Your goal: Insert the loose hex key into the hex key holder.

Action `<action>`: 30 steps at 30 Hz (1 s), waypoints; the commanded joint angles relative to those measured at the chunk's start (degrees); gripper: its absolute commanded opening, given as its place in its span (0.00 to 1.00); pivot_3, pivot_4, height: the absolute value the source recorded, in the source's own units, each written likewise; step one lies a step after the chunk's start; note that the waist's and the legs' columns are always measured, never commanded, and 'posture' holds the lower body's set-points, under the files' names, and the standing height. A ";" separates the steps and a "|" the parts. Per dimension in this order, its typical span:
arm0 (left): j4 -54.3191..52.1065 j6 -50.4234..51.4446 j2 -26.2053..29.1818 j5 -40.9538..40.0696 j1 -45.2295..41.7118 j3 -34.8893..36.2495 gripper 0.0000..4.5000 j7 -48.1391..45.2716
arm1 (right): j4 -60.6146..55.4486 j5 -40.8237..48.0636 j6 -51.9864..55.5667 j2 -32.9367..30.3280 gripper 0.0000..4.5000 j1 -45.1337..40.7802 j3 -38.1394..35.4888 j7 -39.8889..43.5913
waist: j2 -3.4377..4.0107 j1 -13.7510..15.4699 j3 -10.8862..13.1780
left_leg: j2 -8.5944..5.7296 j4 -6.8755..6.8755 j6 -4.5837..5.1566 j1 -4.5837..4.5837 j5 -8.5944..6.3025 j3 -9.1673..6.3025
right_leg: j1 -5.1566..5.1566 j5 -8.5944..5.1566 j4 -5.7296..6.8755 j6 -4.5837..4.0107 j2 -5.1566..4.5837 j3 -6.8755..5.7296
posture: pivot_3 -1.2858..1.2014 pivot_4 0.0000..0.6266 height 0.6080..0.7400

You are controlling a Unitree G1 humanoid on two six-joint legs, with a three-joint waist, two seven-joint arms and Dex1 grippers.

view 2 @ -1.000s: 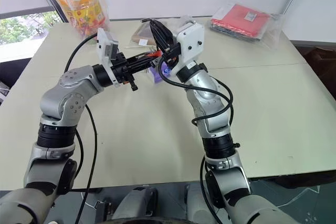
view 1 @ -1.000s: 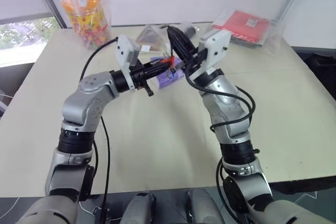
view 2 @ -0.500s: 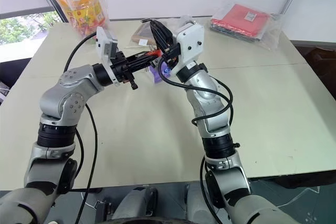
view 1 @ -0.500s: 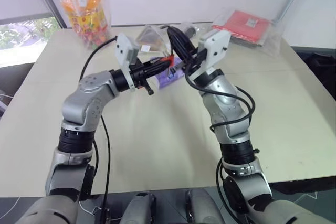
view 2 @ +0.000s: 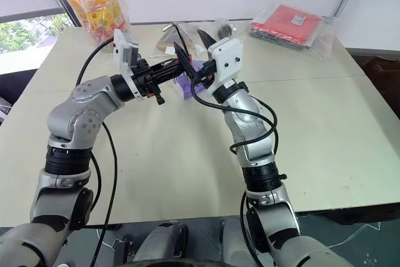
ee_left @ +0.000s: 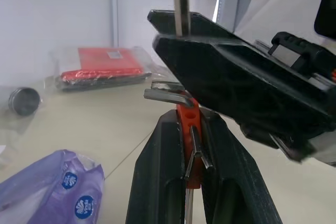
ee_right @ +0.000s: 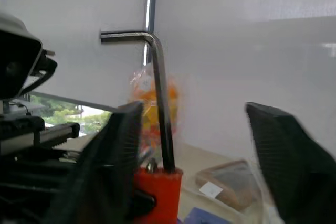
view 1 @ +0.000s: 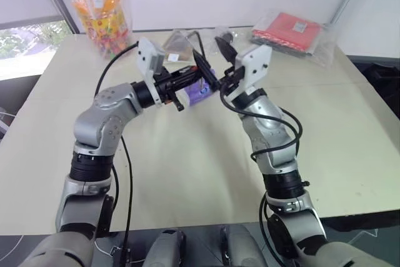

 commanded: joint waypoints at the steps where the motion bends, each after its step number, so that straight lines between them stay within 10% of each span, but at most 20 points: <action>1: -1.83 -0.79 -0.01 -1.01 -1.36 1.68 0.00 0.07 | -4.21 1.86 1.30 -2.21 0.99 2.25 -1.22 1.77 | 0.00 0.03 0.00 | 0.00 0.00 0.00 0.00 0.00 0.00 | 0.00 0.00 0.00 0.00 0.01 0.00 | 0.52 0.24 1.00; 30: -0.79 -0.18 -2.83 2.25 2.52 -0.62 0.00 0.61 | -13.52 5.97 11.09 -12.16 0.99 6.09 -4.82 3.34 | 0.00 0.63 0.00 | -0.02 0.02 0.01 0.01 0.00 0.02 | 0.08 0.00 -0.08 0.00 0.00 0.00 | 0.52 0.24 1.00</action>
